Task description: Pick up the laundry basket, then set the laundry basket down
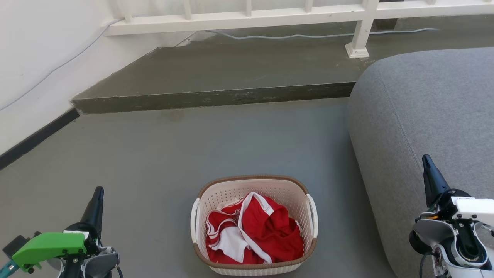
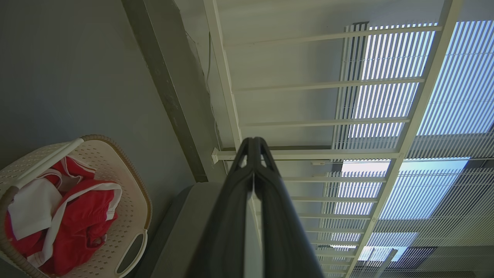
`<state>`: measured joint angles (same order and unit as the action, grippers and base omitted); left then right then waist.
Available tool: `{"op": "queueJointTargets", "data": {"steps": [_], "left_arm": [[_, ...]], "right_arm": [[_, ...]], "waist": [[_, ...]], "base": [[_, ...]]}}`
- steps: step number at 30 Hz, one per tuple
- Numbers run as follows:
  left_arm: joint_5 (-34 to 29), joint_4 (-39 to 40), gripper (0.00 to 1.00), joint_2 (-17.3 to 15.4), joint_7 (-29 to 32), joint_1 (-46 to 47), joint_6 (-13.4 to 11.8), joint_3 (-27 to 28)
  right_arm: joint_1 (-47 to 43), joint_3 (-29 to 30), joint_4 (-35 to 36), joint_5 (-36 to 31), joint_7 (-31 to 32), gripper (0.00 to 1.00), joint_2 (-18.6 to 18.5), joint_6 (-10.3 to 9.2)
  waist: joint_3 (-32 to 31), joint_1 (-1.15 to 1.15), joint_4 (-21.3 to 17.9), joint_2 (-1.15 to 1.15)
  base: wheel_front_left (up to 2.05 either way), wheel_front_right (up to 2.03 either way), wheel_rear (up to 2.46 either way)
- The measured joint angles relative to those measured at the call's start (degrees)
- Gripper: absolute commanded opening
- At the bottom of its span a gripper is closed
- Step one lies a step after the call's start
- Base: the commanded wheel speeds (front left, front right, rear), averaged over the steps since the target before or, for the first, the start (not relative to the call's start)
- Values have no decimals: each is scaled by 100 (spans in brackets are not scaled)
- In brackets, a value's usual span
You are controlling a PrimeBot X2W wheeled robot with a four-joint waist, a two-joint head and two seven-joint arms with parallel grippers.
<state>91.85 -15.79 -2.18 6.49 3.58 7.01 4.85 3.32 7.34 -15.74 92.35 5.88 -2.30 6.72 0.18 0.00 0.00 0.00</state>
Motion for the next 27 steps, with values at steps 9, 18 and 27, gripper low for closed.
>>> {"op": "queueJointTargets", "data": {"steps": [9, 18, 27], "left_arm": [[0, 0, 0, 0, 0, 0, 1, 0], [0, 0, 100, 0, 0, 0, 1, 0], [0, -261, 100, 125, -42, -237, -5, -56]], "right_arm": [[0, 0, 0, 0, 7, 0, 1, 0], [0, 1, 0, 0, 7, 100, 1, 0], [-276, -38, -240, -11, -7, 100, 136, -25]], "waist": [[0, 0, 0, 0], [0, 0, 0, 0], [5, 0, 0, 0]], "base": [[0, 0, 0], [0, 0, 0], [0, 0, 0]]}}
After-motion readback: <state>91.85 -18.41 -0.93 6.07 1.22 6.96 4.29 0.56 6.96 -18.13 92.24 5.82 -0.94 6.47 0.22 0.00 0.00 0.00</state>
